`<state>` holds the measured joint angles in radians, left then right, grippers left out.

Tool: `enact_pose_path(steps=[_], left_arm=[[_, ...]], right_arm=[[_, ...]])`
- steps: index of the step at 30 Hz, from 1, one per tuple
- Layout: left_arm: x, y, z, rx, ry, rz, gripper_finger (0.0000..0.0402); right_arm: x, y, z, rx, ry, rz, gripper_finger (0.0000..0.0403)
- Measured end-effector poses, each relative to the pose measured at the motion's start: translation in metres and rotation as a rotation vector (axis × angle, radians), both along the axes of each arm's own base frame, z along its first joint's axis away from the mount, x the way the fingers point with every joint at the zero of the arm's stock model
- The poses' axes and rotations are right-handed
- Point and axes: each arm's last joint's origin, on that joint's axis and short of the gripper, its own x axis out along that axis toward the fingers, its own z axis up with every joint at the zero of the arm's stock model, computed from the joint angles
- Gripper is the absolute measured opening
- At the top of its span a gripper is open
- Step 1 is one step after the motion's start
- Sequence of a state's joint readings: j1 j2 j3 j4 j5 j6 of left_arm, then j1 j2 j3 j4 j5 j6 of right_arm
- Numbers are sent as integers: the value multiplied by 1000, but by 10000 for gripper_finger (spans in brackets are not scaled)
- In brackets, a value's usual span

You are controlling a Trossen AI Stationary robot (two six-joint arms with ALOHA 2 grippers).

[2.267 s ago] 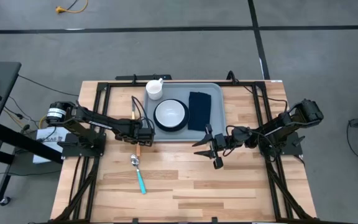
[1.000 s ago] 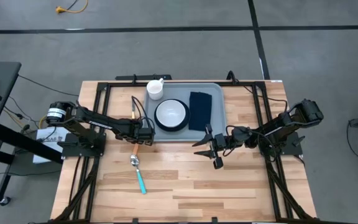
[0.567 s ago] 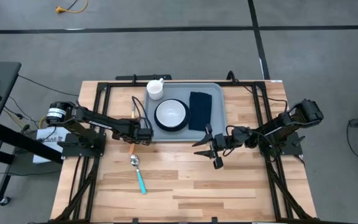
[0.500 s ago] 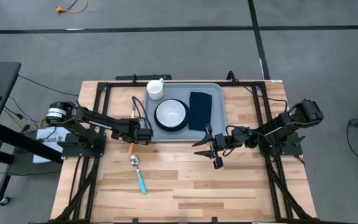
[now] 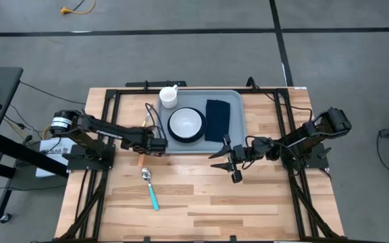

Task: Set up tray
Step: Put the orange fork on top of the blue napkin on the gray tray

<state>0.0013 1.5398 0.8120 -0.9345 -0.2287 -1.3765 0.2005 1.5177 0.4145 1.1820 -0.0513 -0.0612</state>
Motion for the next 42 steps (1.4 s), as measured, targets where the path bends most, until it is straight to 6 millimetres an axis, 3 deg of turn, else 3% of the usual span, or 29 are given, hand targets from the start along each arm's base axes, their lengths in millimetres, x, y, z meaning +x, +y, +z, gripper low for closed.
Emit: enact_pose_path(steps=[10,20,23,28,32,38,42], left_arm=[[25,1,53,13,-22,-82,46],[59,0,144,35,-297,-120,45],[65,1,162,56,-377,-108,45],[75,11,164,46,-497,-64,45],[96,22,151,-10,-544,-69,45],[132,41,124,-97,-512,-114,45],[161,54,122,-116,-518,-155,45]], right_arm=[[0,0,0,0,0,0,134],[0,0,0,0,0,0,134],[0,0,0,-12,-5,-1,134],[-2,0,7,-14,-54,-3,134],[-9,2,11,-53,-82,4,134],[-33,5,12,-86,-102,32,134],[-51,2,10,-86,-101,40,134]])
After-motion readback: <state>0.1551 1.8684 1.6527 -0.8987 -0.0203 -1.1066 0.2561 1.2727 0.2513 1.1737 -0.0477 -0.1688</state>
